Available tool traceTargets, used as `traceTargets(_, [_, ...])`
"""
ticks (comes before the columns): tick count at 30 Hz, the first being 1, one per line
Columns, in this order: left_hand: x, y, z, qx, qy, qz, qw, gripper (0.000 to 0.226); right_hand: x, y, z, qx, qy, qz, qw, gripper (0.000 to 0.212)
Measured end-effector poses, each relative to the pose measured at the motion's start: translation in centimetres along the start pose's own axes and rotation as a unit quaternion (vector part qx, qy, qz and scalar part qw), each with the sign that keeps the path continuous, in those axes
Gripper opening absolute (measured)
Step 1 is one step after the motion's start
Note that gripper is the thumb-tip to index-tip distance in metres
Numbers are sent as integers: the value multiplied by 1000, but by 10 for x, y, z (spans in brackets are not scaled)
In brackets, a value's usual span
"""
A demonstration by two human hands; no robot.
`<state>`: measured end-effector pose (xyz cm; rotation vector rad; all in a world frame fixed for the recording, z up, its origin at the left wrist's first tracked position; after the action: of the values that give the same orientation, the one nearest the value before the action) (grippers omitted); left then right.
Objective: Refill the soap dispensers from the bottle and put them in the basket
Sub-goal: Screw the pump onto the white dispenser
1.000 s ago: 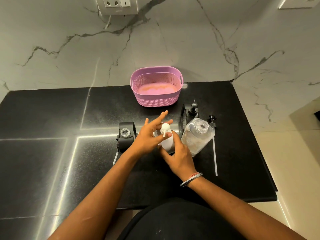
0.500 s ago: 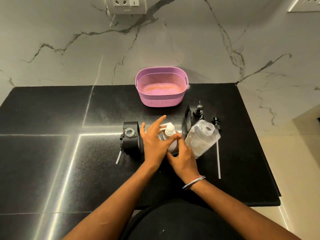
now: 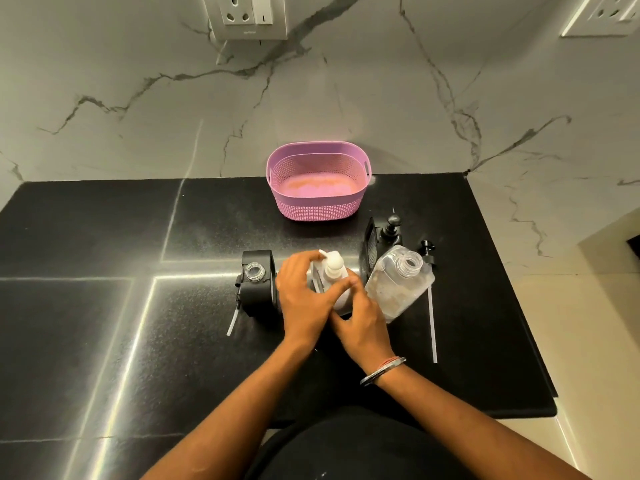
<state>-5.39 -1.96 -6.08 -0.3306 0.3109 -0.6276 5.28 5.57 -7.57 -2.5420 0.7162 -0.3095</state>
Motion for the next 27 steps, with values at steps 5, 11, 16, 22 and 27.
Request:
traceTargets(5, [5, 0, -3, -62, 5, 73, 995, 35, 1, 3, 1, 3, -10, 3, 1000, 64])
traceTargets(11, [10, 1, -2, -92, -11, 41, 995, 21, 1, 7, 2, 2, -12, 6, 1000, 57])
traceTargets(16, [6, 2, -9, -28, -5, -39, 999, 29, 1, 9, 4, 10, -18, 16, 1000, 62])
traceTargets(22, [1, -2, -6, -7, 23, -77, 997, 33, 0, 8, 2, 16, -25, 25, 999, 69])
traceTargets(27, [-4, -5, -4, 14, 16, -97, 995, 34, -1, 8, 0, 17, -25, 27, 999, 74])
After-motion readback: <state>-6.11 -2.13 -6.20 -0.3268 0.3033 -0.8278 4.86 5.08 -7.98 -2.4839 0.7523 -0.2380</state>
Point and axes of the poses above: each hand's wrist, its own x-axis away from the middle knuckle, its own y-axis out of the palm, z = x × y, the point moved 3 cm from there along -x, towards the middle knuckle, and after that the axes turned 11 degrees about -z, right-handed, at the moved point
